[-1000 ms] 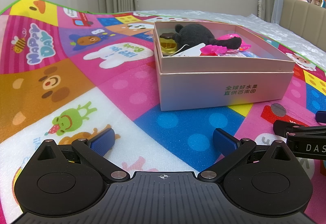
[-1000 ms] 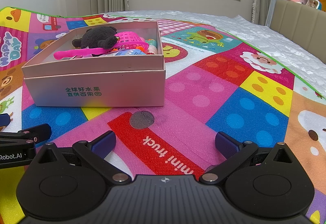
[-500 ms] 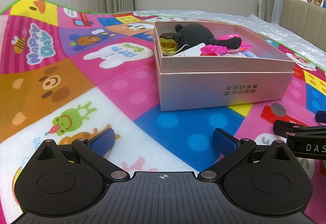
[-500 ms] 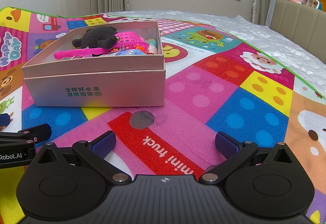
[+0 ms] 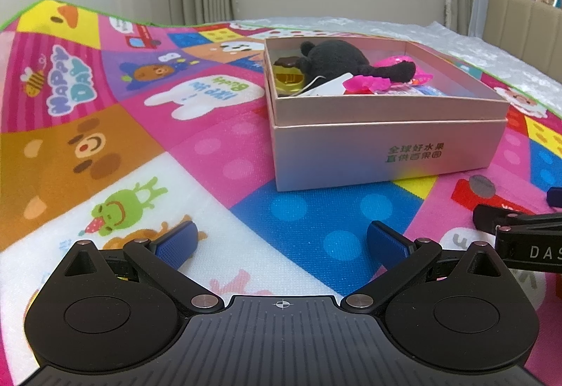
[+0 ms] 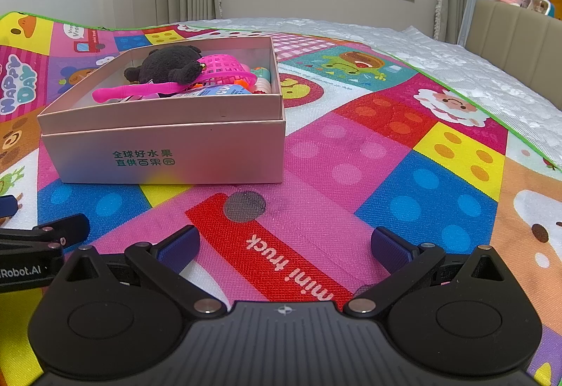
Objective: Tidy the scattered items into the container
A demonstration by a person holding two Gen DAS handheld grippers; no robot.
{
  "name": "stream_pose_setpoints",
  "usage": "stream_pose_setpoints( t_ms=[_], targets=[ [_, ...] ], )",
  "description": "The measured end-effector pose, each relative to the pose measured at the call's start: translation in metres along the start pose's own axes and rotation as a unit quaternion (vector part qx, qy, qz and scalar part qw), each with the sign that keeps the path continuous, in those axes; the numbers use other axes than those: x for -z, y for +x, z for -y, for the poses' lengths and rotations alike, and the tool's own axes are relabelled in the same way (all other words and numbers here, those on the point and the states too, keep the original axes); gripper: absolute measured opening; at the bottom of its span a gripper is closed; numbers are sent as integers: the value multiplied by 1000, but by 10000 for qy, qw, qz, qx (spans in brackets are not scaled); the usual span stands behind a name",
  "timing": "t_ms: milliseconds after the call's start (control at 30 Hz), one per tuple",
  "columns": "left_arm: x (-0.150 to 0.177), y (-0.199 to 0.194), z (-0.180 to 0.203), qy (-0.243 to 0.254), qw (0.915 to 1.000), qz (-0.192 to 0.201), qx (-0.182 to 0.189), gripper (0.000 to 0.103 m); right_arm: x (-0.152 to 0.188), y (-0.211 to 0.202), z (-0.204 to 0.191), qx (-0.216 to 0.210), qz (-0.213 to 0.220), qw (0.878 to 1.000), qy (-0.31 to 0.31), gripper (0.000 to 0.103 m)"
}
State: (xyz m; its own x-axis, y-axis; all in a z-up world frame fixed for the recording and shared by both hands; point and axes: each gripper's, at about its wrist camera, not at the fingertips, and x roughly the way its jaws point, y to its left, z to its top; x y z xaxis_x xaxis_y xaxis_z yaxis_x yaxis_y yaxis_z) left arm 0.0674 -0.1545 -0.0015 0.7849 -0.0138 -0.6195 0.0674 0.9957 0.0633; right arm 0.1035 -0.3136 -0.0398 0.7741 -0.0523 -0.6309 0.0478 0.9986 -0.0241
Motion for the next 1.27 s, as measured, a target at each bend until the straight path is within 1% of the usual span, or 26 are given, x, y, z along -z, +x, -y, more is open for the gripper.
stream_pose_setpoints(
  t_ms=[67, 200, 333, 433, 600, 1267],
  targets=[
    [0, -1, -1, -6, 10000, 12, 2, 103, 0, 0, 0, -1, 2, 10000, 1, 103],
    [-2, -1, -8, -188, 9997, -62, 171, 103, 0, 0, 0, -3, 1, 10000, 3, 103],
    [-7, 1, -6, -178, 9994, -262, 111, 103, 0, 0, 0, 0, 1, 10000, 1, 103],
    [-10, 2, -6, -326, 9986, -422, 60, 103, 0, 0, 0, -2, 1, 10000, 4, 103],
    [-4, -1, -2, -222, 9995, -213, -16, 103, 0, 0, 0, -2, 1, 10000, 4, 103],
    [-3, -2, -4, -244, 9996, -158, 30, 103, 0, 0, 0, -3, 0, 10000, 4, 103]
  ],
)
